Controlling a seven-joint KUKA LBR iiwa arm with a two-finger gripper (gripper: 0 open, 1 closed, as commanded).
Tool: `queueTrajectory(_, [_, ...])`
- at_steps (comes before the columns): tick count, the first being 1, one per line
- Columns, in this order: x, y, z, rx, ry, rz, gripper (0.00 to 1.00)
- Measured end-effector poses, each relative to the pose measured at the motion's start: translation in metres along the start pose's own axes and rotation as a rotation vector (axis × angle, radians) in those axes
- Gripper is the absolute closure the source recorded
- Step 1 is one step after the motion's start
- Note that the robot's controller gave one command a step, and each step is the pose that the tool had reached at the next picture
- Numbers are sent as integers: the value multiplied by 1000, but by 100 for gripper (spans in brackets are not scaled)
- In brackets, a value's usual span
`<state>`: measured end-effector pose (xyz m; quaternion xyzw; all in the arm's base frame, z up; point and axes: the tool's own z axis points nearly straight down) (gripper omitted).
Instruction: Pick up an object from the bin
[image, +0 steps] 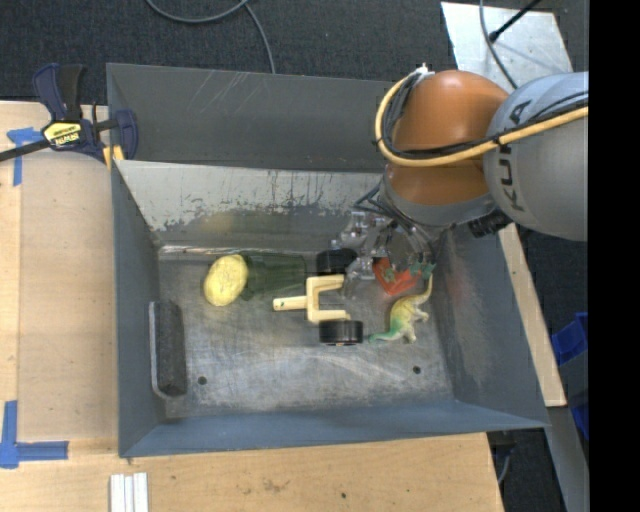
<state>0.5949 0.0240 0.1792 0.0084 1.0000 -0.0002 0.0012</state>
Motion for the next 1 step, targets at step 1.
queueTrajectory(1, [-6, 3, -24, 0, 1, 1, 100])
